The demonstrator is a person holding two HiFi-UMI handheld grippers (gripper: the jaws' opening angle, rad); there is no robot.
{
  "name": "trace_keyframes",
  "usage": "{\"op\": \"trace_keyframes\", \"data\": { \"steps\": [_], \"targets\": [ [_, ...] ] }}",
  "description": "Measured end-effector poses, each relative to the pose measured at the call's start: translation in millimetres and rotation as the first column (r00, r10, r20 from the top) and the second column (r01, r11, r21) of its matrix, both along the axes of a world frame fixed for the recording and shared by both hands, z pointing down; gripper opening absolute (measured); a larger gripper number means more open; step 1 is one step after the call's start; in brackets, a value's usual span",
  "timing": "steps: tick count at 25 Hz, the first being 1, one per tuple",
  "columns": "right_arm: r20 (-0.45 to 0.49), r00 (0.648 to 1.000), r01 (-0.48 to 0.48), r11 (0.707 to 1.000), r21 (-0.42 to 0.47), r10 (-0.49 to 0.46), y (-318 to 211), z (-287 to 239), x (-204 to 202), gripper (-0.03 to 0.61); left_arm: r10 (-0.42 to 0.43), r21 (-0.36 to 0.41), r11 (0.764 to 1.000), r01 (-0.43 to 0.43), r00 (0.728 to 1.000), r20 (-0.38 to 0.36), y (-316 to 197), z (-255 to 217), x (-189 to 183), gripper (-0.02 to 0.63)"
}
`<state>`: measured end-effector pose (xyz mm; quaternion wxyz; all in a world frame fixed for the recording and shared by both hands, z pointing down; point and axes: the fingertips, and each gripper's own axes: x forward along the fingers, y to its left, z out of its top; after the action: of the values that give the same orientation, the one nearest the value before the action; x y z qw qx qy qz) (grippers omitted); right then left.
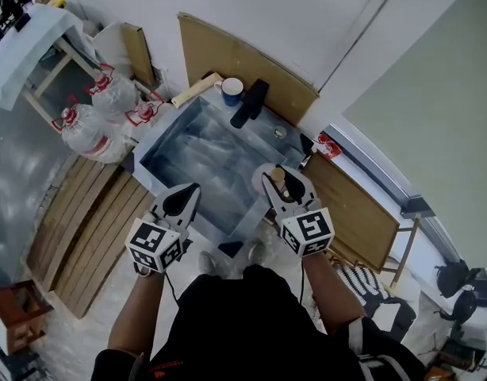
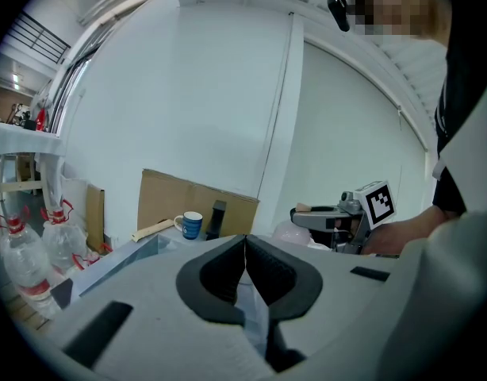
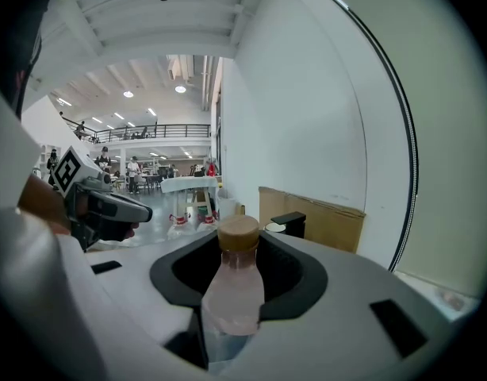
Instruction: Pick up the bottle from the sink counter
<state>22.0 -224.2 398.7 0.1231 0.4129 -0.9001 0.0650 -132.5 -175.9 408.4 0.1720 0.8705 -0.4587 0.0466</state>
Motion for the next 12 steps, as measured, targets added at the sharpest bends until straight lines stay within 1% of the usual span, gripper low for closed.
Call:
{"op": "trace_keyframes", "data": {
  "steps": [6,12],
  "targets": [
    [0.013,1.0,0.006,1.0,-0.001,-0.006,9.0,-9.3,-5.0,0.141,0.009,0.001,1.0,-0.009,1.0,-0.002,3.0,-2.6,-1.2,0.021],
    [0.013,1.0,0.0,1.0,-0.012,0.0,15.3,-8.2,-1.7,0.141,0.015,-0.005,1.0,-0.015,1.0,0.005,4.7,1.1,-2.2,0.021]
  ]
}}
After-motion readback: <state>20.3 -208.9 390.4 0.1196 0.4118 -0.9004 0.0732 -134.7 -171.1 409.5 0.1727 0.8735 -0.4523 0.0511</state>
